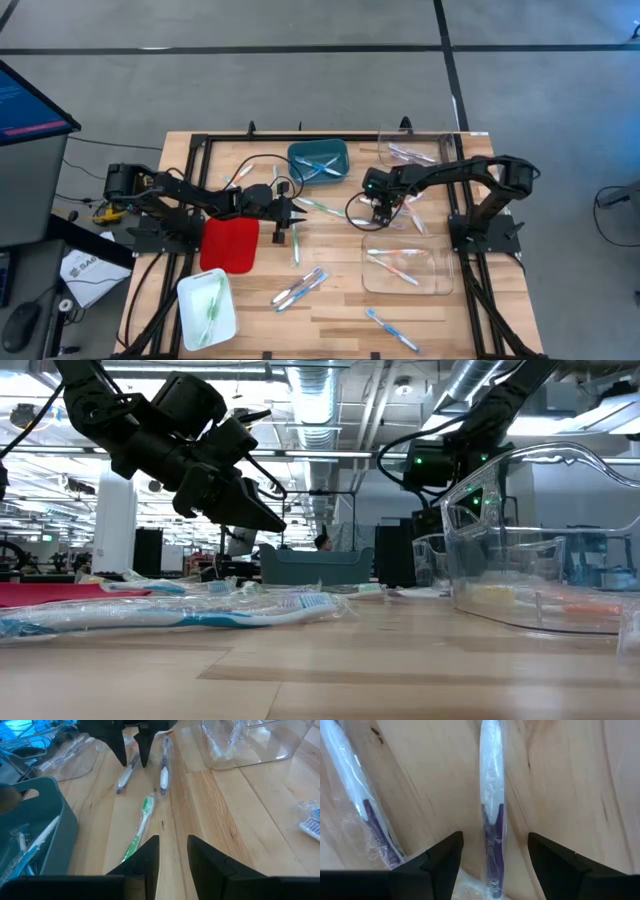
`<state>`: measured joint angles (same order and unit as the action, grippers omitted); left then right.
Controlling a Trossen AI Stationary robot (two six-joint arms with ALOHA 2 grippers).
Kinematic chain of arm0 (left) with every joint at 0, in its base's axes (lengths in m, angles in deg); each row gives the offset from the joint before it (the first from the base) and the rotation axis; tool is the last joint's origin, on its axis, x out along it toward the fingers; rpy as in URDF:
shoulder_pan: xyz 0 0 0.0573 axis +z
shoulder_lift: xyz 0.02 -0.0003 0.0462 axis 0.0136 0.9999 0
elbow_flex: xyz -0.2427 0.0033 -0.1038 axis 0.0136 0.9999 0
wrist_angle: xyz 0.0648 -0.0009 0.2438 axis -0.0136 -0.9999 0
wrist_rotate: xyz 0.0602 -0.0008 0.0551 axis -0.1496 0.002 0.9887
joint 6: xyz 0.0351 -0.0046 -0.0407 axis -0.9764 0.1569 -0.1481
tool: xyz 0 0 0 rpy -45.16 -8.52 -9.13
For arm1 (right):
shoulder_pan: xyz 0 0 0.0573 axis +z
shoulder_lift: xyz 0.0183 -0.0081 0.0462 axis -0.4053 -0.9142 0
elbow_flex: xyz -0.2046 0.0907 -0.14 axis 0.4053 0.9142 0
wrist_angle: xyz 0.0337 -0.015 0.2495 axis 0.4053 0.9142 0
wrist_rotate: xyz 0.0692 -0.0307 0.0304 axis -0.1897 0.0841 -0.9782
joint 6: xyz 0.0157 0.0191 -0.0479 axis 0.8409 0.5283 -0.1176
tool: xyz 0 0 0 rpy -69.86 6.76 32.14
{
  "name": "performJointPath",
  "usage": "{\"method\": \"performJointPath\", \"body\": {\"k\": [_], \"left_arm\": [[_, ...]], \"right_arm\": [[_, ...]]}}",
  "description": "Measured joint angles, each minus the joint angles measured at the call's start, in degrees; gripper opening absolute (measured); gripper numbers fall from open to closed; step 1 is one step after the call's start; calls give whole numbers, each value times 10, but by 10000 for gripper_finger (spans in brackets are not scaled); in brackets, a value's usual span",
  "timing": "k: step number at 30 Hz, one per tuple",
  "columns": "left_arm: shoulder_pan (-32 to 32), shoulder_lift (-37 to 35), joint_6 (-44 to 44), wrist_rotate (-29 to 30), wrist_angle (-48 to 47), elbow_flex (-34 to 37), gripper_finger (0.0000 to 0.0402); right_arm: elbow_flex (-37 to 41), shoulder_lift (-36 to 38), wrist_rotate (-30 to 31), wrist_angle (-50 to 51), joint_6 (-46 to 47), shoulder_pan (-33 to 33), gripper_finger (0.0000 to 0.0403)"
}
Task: Pick & Place Toothbrushes
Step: Put the purple toothbrush into the top transparent bin
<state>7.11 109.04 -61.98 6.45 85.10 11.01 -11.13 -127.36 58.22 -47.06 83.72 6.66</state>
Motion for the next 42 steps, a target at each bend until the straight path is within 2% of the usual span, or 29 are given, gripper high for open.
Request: {"method": "performJointPath", "body": {"k": [16,21,25,33,39,42], "left_arm": [[0,0,0,0,0,0,94],[0,0,0,0,-1,0,94],[0,0,0,0,-1,0,94],[0,0,0,0,-1,0,94],[0,0,0,0,-1,0,94],[0,0,0,0,0,0,94]], "right_arm": [[3,13,0,-62,3,-1,189],[2,12,0,-41,6,-3,169],[1,13,-1,-22,20,-10,133],[-9,12,1,0,21,-13,22],[-52,12,1,61,26,-11,35],[-75,12,2,88,23,-11,26]]}}
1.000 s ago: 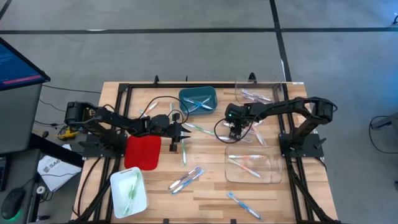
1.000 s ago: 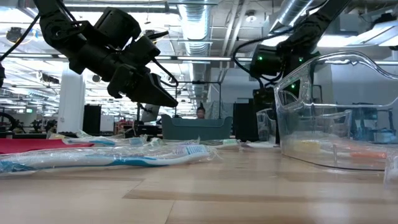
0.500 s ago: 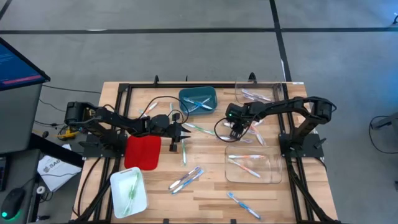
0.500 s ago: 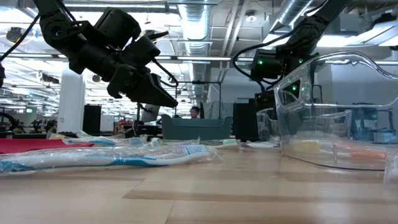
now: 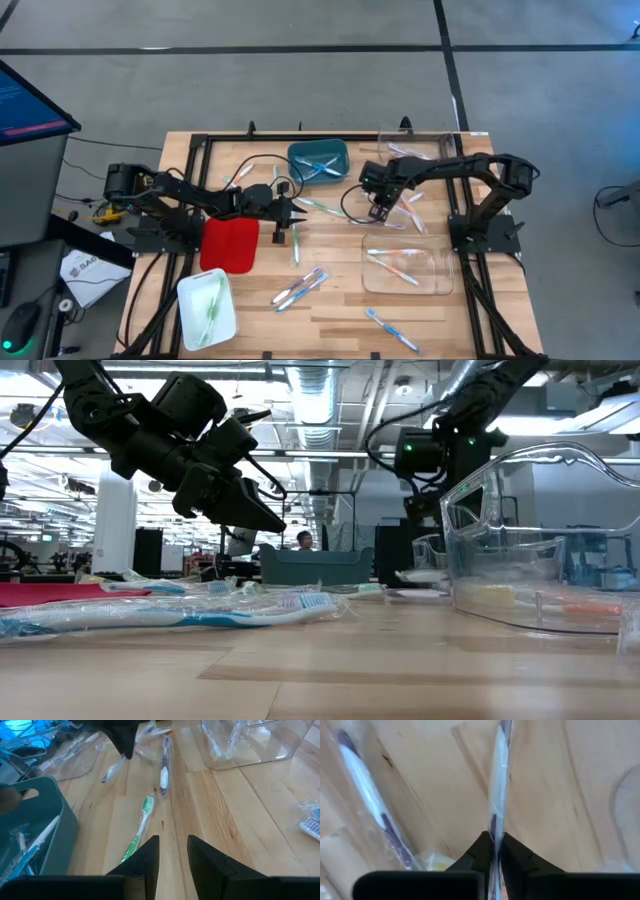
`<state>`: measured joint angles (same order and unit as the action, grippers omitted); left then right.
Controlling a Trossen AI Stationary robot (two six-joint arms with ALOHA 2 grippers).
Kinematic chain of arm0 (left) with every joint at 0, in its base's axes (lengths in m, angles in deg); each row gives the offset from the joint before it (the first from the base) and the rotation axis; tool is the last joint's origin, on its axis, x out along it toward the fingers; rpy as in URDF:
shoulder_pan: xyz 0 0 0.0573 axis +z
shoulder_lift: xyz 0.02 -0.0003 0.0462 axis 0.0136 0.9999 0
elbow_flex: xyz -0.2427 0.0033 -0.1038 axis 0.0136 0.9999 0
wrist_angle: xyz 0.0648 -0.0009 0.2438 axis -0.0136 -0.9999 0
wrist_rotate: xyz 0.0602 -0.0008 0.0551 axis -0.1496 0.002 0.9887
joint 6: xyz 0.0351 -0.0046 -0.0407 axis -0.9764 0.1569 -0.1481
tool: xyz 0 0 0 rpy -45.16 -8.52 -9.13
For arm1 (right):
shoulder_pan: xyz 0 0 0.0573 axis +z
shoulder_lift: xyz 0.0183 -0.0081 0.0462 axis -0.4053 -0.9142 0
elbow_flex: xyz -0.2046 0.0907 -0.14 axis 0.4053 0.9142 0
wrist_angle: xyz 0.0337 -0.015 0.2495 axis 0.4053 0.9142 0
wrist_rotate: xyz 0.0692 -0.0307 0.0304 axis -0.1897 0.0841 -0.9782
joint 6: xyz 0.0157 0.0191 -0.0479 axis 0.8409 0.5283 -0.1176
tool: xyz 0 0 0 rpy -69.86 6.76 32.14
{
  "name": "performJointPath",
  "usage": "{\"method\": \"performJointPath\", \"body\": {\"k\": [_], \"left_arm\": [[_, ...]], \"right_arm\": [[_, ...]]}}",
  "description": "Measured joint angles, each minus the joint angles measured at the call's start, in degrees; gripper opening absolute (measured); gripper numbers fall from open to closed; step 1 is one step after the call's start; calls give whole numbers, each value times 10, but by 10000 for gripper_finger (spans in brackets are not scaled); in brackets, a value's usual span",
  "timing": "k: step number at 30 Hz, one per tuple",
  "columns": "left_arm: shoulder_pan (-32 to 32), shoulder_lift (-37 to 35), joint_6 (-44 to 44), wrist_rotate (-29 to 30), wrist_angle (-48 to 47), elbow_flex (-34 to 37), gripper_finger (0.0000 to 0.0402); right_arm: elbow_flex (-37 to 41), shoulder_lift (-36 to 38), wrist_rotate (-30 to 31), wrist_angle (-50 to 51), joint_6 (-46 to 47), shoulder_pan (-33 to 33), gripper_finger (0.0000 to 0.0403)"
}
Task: Pick & Place Toothbrushes
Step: Put the purple toothbrush into the top transparent bin
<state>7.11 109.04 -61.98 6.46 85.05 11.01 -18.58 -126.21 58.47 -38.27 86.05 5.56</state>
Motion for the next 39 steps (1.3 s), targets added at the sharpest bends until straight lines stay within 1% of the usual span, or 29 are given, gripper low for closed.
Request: {"method": "performJointPath", "body": {"k": [3,8,13,18,22,33,39], "left_arm": [[0,0,0,0,0,0,94],[0,0,0,0,0,0,94],[0,0,0,0,0,0,94],[0,0,0,0,0,0,94],[0,0,0,0,0,0,94],[0,0,0,0,0,0,94],[0,0,0,0,-1,0,94]], "right_arm": [[-19,0,0,21,-3,0,8],[-53,0,1,50,-1,3,25],[-90,0,1,63,2,19,7],[-125,1,18,60,8,39,17],[-145,1,24,60,8,50,9],[-157,1,27,48,8,57,11],[-157,1,26,-12,-2,58,7]]}}
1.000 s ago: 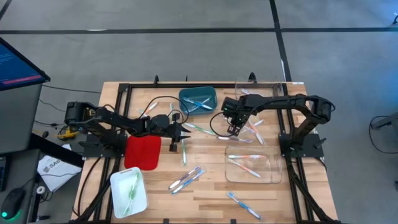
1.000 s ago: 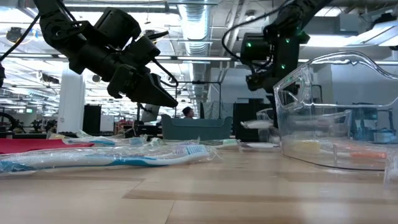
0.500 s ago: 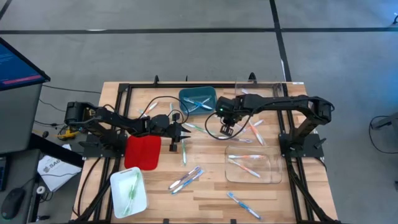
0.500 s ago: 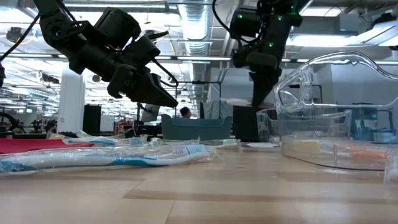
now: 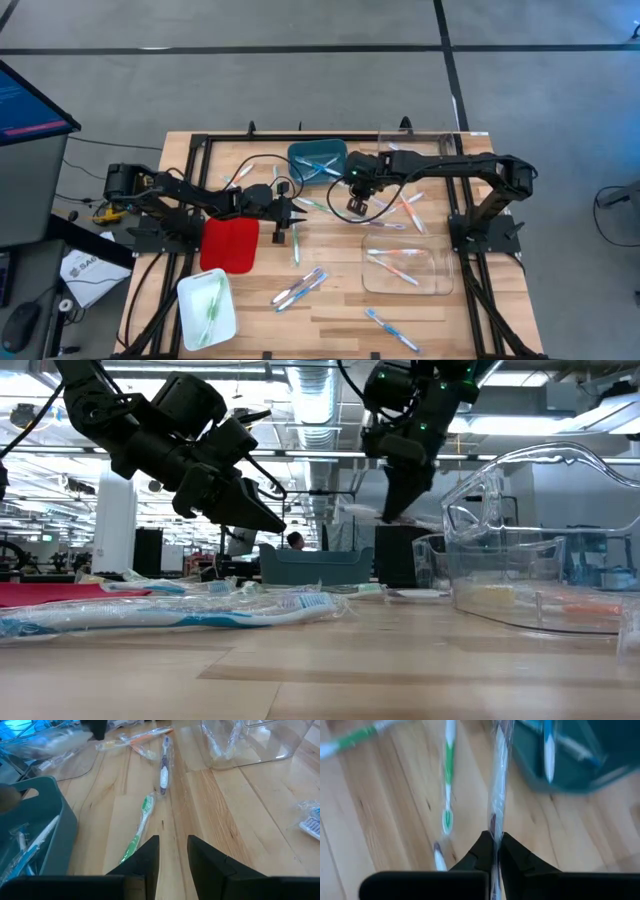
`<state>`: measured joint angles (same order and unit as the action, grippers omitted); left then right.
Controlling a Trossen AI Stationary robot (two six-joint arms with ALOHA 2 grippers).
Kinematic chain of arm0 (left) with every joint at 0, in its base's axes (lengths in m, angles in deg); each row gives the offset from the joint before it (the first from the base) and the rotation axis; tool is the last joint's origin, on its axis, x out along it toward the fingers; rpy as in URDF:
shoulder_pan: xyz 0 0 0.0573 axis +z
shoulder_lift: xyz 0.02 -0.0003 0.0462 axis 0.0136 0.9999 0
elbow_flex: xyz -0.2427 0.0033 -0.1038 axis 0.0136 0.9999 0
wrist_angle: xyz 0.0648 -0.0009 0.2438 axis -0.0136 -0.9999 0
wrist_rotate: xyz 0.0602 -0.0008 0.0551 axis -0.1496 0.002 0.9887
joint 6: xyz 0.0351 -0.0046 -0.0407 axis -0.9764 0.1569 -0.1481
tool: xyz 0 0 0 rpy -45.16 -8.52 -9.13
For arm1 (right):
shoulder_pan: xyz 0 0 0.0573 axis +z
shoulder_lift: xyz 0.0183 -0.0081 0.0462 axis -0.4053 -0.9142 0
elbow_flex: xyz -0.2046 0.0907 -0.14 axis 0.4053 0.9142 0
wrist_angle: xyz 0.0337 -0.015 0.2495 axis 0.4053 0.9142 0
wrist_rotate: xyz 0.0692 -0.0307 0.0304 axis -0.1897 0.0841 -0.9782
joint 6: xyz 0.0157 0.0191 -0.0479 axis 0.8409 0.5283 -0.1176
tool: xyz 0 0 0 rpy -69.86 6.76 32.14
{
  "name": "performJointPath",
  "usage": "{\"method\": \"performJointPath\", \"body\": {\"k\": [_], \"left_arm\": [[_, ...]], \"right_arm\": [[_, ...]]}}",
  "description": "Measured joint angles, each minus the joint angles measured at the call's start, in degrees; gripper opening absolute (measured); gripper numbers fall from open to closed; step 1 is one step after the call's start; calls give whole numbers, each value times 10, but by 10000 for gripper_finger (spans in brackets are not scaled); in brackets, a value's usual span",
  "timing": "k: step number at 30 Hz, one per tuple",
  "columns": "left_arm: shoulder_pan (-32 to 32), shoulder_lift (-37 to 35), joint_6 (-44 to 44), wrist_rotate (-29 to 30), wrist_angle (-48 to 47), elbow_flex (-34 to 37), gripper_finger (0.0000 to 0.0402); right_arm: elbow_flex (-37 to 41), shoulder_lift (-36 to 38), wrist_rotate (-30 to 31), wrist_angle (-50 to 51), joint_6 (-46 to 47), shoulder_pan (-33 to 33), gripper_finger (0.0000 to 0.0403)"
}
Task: Pick & Place Toothbrushes
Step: Put the purple toothbrush into the top transparent bin
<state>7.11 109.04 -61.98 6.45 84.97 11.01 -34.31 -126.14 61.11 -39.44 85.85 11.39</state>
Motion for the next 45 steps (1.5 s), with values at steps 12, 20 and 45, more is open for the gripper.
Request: {"method": "performJointPath", "body": {"k": [12,20,45], "left_arm": [[0,0,0,0,-3,0,94],[0,0,0,0,-2,0,94],[28,0,84,-107,297,42,94]], "right_arm": [[0,0,-11,-152,-33,13,7],[0,0,-11,-232,-58,42,8],[267,140,-67,-776,-65,70,8]]}}
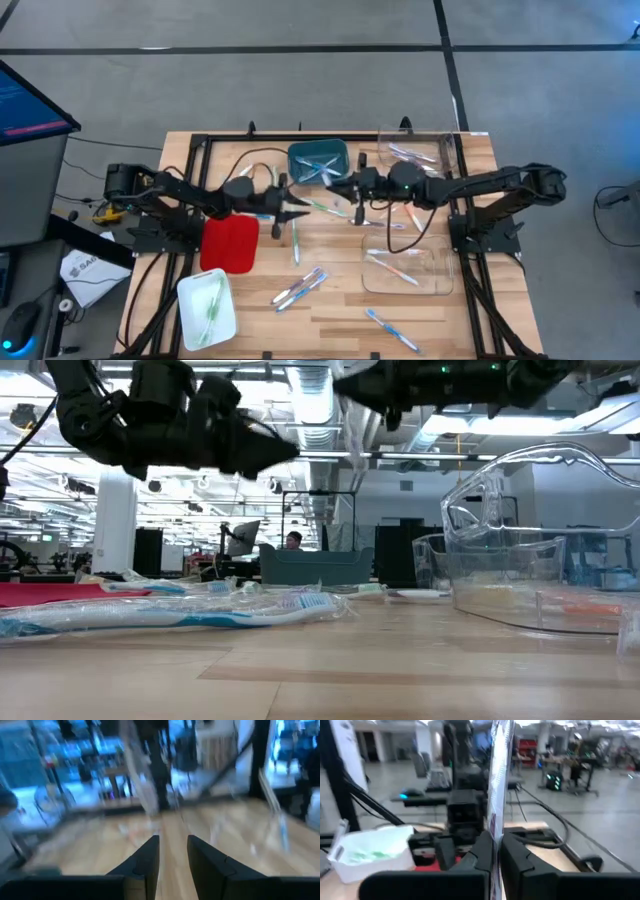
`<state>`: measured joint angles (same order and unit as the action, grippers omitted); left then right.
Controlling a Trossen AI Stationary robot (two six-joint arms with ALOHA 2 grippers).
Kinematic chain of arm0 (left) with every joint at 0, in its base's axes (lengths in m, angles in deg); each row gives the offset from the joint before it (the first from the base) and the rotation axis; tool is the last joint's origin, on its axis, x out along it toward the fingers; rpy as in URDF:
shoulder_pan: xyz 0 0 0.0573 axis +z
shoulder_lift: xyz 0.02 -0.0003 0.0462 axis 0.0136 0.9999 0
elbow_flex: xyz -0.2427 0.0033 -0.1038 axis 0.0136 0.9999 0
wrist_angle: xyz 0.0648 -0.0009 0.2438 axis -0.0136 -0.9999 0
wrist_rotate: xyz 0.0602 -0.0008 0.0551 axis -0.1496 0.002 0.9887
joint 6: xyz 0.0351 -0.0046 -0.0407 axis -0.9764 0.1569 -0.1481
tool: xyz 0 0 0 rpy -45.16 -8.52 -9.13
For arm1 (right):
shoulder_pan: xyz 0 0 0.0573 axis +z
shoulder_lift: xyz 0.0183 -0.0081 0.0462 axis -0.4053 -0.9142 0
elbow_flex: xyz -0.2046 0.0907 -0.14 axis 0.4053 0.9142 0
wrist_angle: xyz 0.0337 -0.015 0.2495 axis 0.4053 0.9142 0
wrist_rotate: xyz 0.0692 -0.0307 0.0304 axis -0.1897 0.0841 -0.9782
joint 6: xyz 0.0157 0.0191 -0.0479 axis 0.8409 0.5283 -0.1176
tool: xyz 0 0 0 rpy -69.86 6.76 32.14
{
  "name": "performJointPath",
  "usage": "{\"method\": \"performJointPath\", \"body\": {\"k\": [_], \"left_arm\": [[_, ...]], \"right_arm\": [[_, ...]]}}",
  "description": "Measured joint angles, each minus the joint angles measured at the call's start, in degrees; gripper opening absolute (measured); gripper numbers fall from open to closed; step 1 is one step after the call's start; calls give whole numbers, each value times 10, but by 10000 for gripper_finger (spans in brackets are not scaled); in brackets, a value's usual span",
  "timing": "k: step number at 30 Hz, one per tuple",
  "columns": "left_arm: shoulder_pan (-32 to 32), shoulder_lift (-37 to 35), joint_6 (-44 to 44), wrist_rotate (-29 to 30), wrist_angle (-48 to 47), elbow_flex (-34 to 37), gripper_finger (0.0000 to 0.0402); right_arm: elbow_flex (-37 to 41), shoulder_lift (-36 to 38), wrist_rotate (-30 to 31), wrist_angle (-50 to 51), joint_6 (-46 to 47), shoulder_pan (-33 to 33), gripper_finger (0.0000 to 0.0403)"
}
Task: Pick & Place Toothbrushes
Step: Put the purple toothbrush into the top transparent bin
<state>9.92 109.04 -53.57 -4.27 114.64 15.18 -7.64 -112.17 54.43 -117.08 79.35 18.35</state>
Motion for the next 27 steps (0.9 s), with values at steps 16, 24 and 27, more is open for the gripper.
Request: {"method": "performJointPath", "body": {"k": [16,24,27], "left_arm": [[3,-306,-117,8,38,-37,94],[3,-314,-107,62,-24,-30,94],[3,-275,-142,62,-26,-41,94]], "right_arm": [[-151,40,-83,82,-155,20,10],[-152,12,-65,28,-202,37,11],[-149,7,-63,35,-211,39,11]]}}
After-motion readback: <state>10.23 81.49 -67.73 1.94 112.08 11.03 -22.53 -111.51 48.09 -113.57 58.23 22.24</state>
